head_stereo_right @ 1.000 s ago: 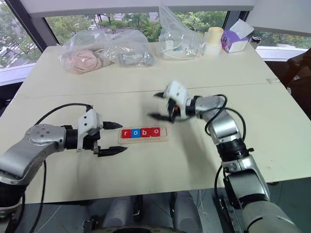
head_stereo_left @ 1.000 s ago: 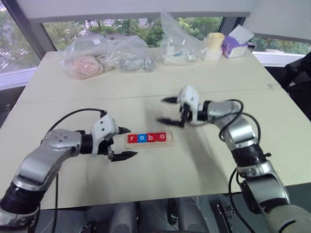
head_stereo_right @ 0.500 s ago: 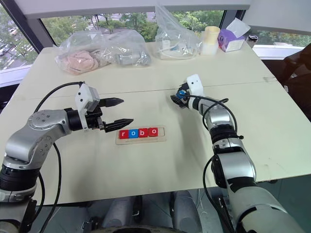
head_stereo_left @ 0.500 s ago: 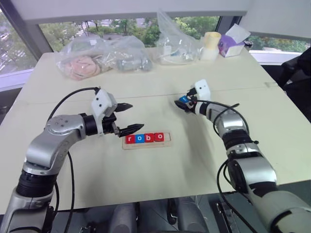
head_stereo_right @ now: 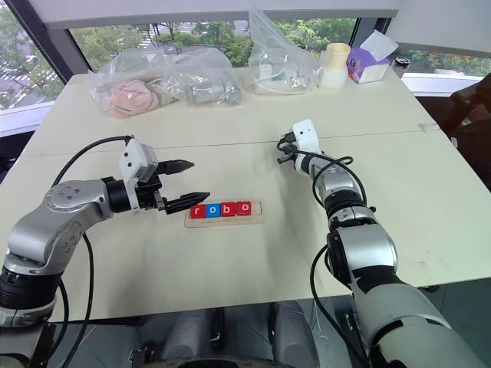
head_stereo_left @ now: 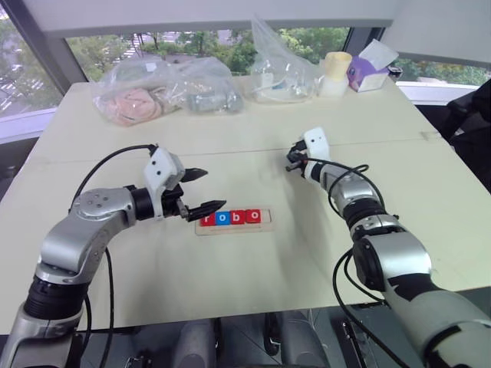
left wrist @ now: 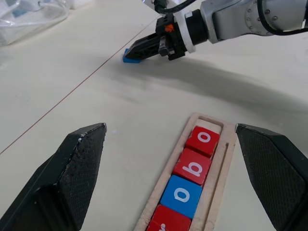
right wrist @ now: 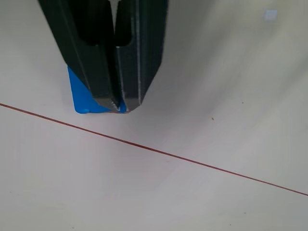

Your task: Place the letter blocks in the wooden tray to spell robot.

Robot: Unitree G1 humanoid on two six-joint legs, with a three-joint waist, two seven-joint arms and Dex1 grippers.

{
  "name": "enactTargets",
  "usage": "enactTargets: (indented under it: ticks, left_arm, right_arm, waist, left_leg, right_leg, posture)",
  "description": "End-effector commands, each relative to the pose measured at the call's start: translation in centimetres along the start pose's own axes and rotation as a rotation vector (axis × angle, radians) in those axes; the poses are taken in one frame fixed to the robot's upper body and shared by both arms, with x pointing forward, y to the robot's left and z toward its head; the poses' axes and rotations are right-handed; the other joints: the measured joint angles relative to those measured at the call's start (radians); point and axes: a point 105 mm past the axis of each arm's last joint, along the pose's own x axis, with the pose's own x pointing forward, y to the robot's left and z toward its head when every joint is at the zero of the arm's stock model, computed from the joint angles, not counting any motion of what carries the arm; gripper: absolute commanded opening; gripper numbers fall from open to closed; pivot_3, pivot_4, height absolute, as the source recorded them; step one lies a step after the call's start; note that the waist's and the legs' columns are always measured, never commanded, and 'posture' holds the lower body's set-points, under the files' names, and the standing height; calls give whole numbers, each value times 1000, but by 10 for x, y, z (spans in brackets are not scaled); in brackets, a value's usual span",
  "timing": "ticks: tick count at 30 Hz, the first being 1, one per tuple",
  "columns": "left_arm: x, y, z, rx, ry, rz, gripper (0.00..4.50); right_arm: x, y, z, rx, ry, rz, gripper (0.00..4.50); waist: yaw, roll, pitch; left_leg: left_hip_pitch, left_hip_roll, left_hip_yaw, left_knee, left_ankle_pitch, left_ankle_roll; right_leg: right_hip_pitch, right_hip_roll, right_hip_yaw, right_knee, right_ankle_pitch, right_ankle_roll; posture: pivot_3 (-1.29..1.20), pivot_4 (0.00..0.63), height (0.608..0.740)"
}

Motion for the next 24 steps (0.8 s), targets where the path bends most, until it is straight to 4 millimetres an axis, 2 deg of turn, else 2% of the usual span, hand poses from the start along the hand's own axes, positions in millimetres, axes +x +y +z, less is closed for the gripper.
enactTargets:
  ticks: [1, 4, 7, 9, 14, 20, 23, 24]
  left_arm:
    - [0, 0, 11, 45, -23, -7, 4500]
    - [1, 0, 11, 43, -23, -15, 4500]
    - [1, 0, 10, 43, -22, -19, 4500]
    - [1, -1, 10, 42, -21, -23, 4500]
    - [2, -1, 10, 42, -22, -27, 4500]
    - [1, -1, 9, 43, -18, -25, 4500]
    - [1, -2, 8, 47, -11, -21, 4500]
    - [0, -1, 8, 47, -10, -19, 4500]
  right_arm:
    - [-1, 0, 8, 9, -54, 6, 34]
    - [-2, 0, 21, 38, -118, 25, 860]
    - [-5, -3, 30, 12, -162, 12, 2489]
    - [-6, -6, 29, 19, -155, 3, 3534]
    - [-5, -10, 9, 82, -73, -23, 3534]
    - [-2, -3, -3, 113, -17, 5, 3534]
    - [0, -2, -6, 85, 0, -9, 2743]
    - [0, -1, -6, 85, 0, -9, 2220]
  waist:
    - [0, 0, 0]
    - [-1, 0, 0]
    - [-1, 0, 0]
    - [-2, 0, 0]
    - [-1, 0, 0]
    - [-2, 0, 0]
    - [-2, 0, 0]
    - [-3, 0, 0]
  left_leg:
    - [0, 0, 0, 0, 0, 0]
    - [0, 0, 0, 0, 0, 0]
    - [0, 0, 0, 0, 0, 0]
    - [0, 0, 0, 0, 0, 0]
    - [0, 0, 0, 0, 0, 0]
    - [0, 0, 0, 0, 0, 0]
    - [0, 0, 0, 0, 0, 0]
    - [0, 0, 0, 0, 0, 0]
  right_leg:
    - [0, 0, 0, 0, 0, 0]
    - [0, 0, 0, 0, 1, 0]
    - [0, 0, 0, 0, 1, 1]
    - [0, 0, 0, 0, 1, 1]
    - [0, 0, 0, 0, 0, 0]
    - [0, 0, 0, 0, 0, 0]
    - [0, 0, 0, 0, 0, 0]
    - [0, 0, 0, 0, 0, 0]
  posture:
    - [0, 150, 740]
    - [0, 150, 740]
    - [0, 150, 740]
    - [0, 150, 740]
    - [0, 150, 740]
    - [0, 150, 740]
    - [0, 150, 740]
    - [0, 150, 740]
